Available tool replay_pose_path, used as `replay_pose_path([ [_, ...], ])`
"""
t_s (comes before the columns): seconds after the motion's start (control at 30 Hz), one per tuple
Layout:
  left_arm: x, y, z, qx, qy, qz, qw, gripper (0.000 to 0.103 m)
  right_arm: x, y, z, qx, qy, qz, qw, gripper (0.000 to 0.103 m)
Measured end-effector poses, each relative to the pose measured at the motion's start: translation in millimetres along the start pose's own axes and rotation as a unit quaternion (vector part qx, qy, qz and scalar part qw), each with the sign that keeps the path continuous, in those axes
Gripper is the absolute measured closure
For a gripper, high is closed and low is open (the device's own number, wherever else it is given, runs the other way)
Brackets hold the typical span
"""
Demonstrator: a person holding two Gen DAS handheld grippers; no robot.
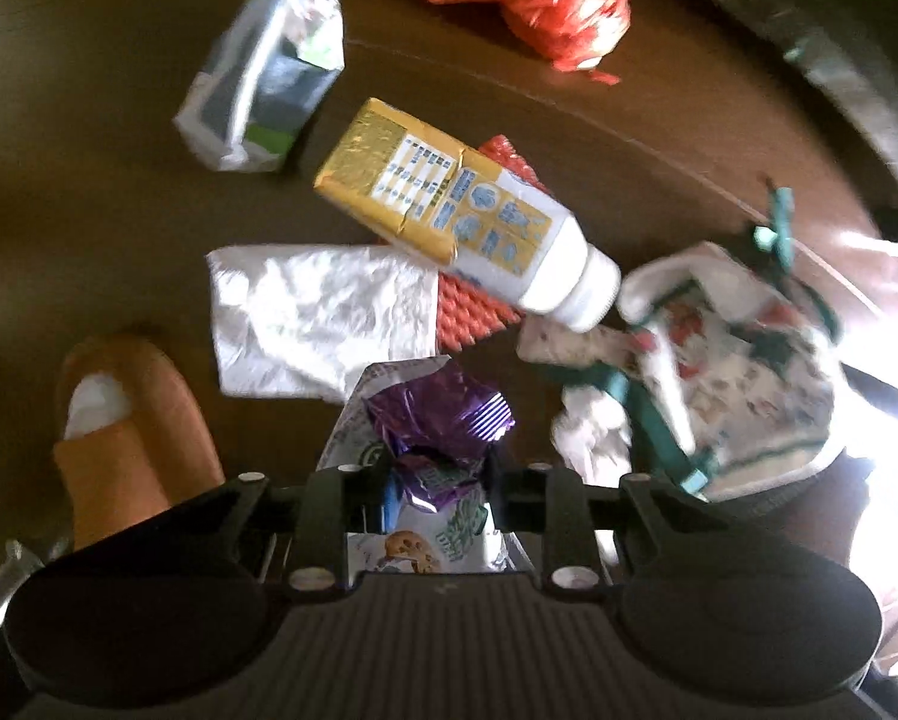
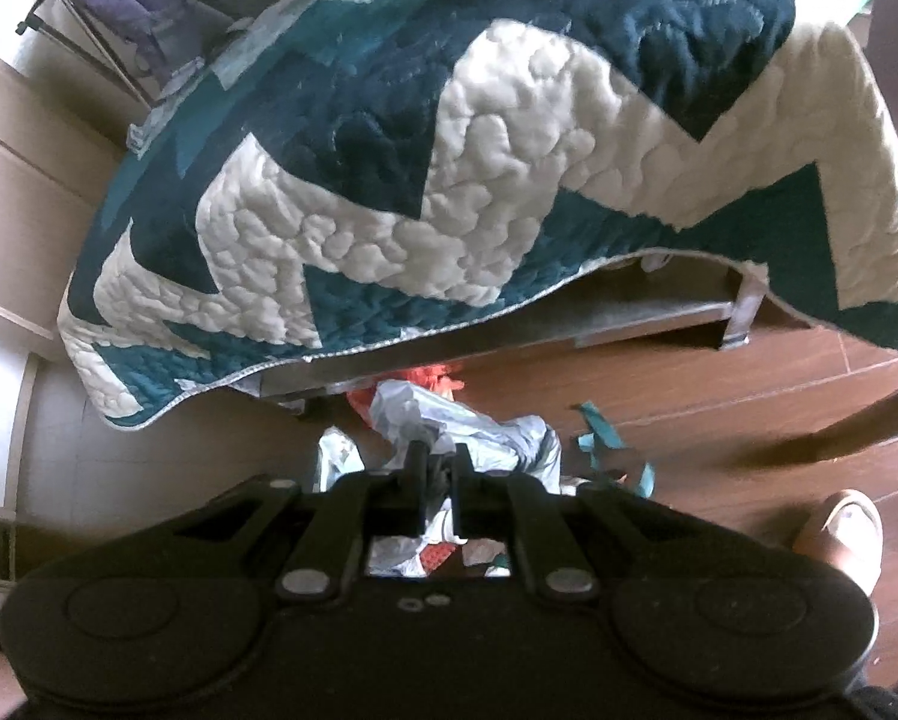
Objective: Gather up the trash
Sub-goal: 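Carry both held items over green bin and open both tools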
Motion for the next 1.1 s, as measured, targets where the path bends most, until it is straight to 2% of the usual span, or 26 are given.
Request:
replay_pose_path([
  [0.1, 40.8, 14.9, 5.8, -0.018, 0.011, 0.014, 0.9997, 0.077, 15.5, -2.1, -7.2, 0.008, -0.005, 0.021, 1.000, 0.097],
  [0.27, 129.6, 33.9, 26.3, -0.071, 0.048, 0.075, 0.9935, 0.077, 58.6, -0.4, -27.7, 0.033, -0.012, 0.056, 0.998, 0.097],
  [0.4, 206.3, 50.7, 42.9, -0.104, 0.091, 0.139, 0.9806, 0.077, 105.3, 4.3, -50.5, 0.061, -0.013, 0.079, 0.995, 0.097],
  [0.53, 280.4, 74.3, 62.0, -0.125, 0.137, 0.196, 0.9629, 0.077, 171.5, 2.3, -70.5, 0.089, -0.013, 0.125, 0.988, 0.097],
  [0.7, 365.9, 109.1, 93.1, -0.169, 0.179, 0.263, 0.9328, 0.077, 258.6, -1.0, -85.0, 0.117, 0.002, 0.186, 0.975, 0.098],
  [0.83, 431.9, 138.8, 124.5, -0.217, 0.200, 0.310, 0.9037, 0.077, 328.7, -8.2, -87.2, 0.124, 0.014, 0.233, 0.965, 0.098],
  [1.0, 512.4, 183.2, 178.8, -0.277, 0.227, 0.360, 0.8615, 0.077, 419.3, -21.6, -82.9, 0.134, 0.027, 0.305, 0.942, 0.098],
  [1.1, 564.0, 212.2, 217.9, -0.310, 0.249, 0.387, 0.8317, 0.076, 477.5, -32.0, -75.8, 0.133, 0.044, 0.357, 0.924, 0.098],
])
Point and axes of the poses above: each gripper's, at about its wrist camera, not at the fingertips, and x roughly against the way its jaws point, z to its right, y to its underside, the point moved 7 cm from there along -x, roughly the way its jaws point, and after that the axes turned 2 degrees about -y, right-handed, at the moved point
